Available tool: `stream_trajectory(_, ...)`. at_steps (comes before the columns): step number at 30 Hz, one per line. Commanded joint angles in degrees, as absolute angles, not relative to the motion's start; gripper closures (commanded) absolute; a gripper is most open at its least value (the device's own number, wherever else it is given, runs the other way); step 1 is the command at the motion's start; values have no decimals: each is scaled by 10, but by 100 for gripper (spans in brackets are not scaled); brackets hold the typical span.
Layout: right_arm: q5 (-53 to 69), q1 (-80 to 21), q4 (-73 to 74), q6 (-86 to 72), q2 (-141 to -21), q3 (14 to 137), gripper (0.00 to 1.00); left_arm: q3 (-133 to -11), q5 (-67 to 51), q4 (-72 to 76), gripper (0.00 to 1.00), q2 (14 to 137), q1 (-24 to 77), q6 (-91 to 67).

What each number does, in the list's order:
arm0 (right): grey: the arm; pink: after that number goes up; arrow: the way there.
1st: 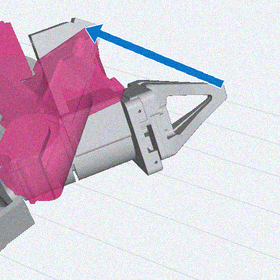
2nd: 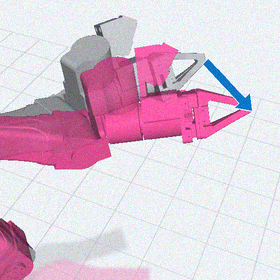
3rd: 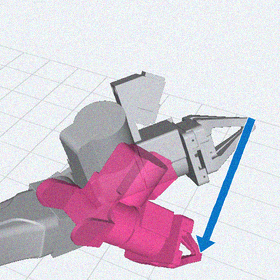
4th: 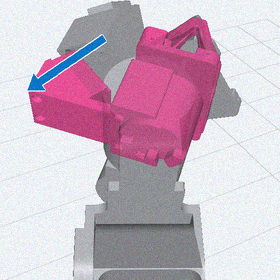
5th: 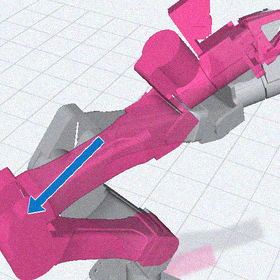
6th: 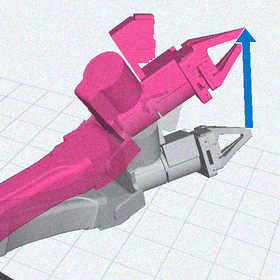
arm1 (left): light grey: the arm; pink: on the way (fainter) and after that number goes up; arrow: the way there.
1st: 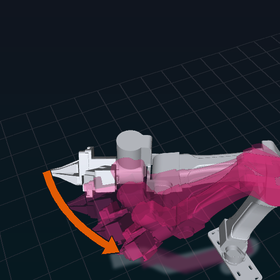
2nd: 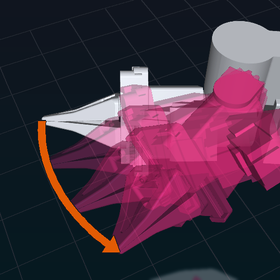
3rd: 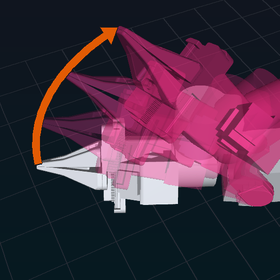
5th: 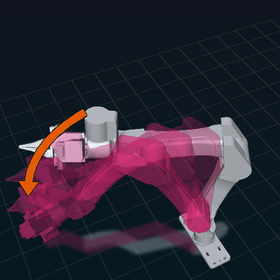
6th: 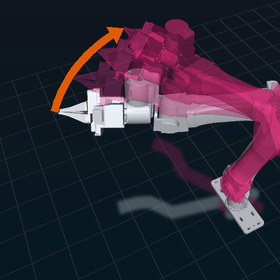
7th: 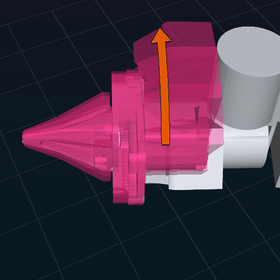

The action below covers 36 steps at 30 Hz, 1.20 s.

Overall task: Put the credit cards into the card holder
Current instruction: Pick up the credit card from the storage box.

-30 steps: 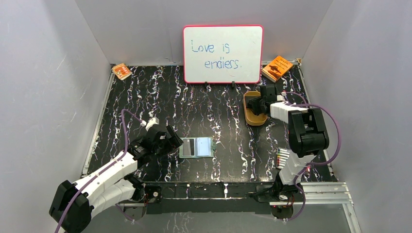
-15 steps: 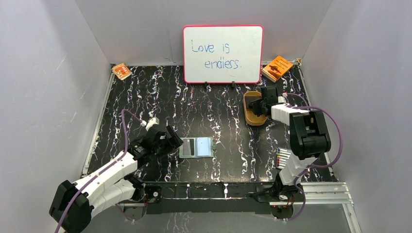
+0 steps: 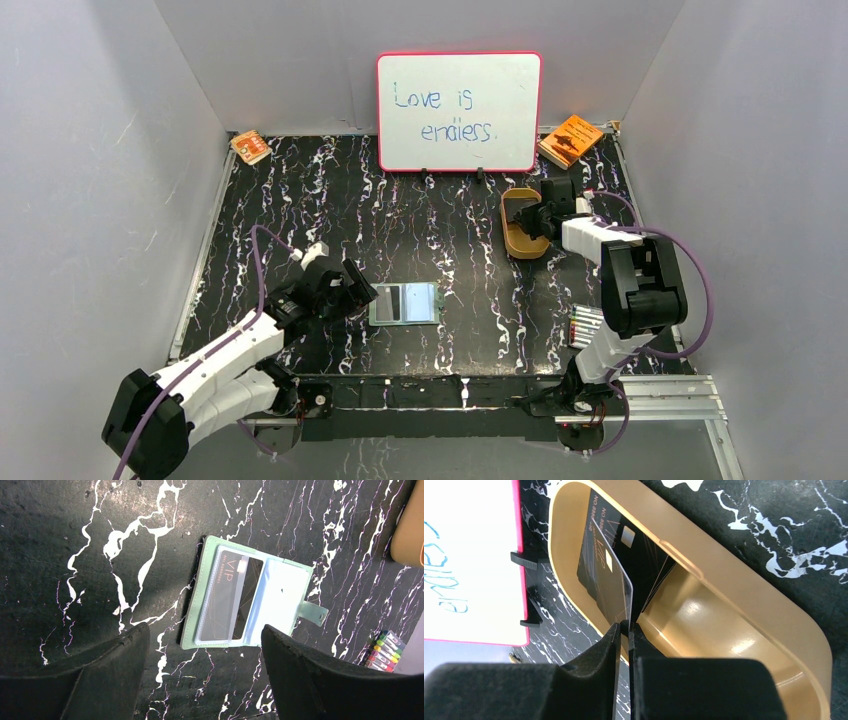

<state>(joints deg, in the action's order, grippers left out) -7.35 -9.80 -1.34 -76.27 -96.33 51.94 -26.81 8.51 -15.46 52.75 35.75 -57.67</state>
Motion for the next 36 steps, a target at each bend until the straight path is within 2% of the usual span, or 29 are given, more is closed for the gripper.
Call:
stream_trajectory(1,-74,-98,7,-752,-943,516,86,-268,84,-159,22,528,359,-578)
stream_trajectory(10,-76,-98,12,-745,-934,528,94,-264,84,-160,22,521,358,-581)
stream_trajectory(13,-92,-98,30,-742,-926,543,100,-265,86,-160,22,521,359,-581)
stream_trajectory(23,-125,-98,61,-727,-922,596,100,-265,92,-166,22,515,358,-584)
stream_trajectory(28,-160,-98,79,-681,-877,637,100,-267,101,-176,22,503,359,-584)
stream_trajectory(33,-55,-98,126,-584,-816,709,100,-279,118,-194,22,489,358,-583)
stream_trajectory(36,102,-97,139,-553,-779,733,100,-281,122,-198,22,474,358,-584)
